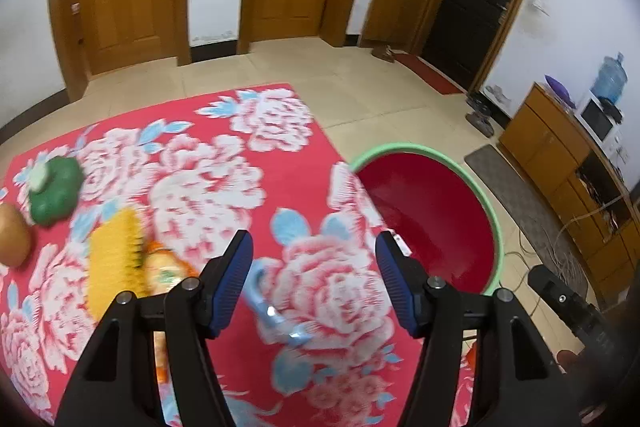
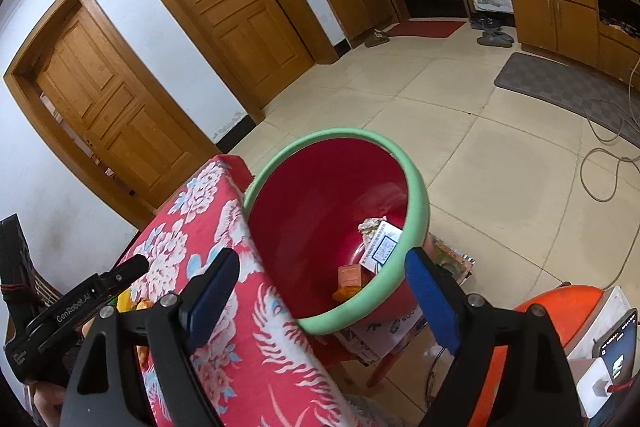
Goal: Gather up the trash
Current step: 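Move both tools back over the table items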
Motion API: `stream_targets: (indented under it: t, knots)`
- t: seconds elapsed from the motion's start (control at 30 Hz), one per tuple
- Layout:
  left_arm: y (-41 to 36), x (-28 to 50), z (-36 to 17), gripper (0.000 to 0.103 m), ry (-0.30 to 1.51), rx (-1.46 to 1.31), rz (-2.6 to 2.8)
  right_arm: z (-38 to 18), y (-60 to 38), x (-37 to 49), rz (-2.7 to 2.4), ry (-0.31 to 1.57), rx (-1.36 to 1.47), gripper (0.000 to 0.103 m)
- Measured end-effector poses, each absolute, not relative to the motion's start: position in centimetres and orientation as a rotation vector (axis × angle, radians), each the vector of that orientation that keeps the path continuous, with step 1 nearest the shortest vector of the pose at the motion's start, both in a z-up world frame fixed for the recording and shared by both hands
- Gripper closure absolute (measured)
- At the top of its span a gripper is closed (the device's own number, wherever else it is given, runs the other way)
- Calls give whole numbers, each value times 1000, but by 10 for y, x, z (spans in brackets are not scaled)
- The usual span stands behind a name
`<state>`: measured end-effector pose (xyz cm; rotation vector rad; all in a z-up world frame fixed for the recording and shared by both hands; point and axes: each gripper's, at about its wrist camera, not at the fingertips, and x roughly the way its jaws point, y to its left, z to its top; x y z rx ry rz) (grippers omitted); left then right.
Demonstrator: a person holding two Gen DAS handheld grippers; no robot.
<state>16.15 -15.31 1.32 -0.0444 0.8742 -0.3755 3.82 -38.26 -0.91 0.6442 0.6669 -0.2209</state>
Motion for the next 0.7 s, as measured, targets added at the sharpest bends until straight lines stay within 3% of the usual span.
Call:
stream_targets:
  t: [0.7]
  knots:
    - [-41, 173, -12, 39, 915, -126, -156, -6, -344, 50, -167, 709, 576, 15]
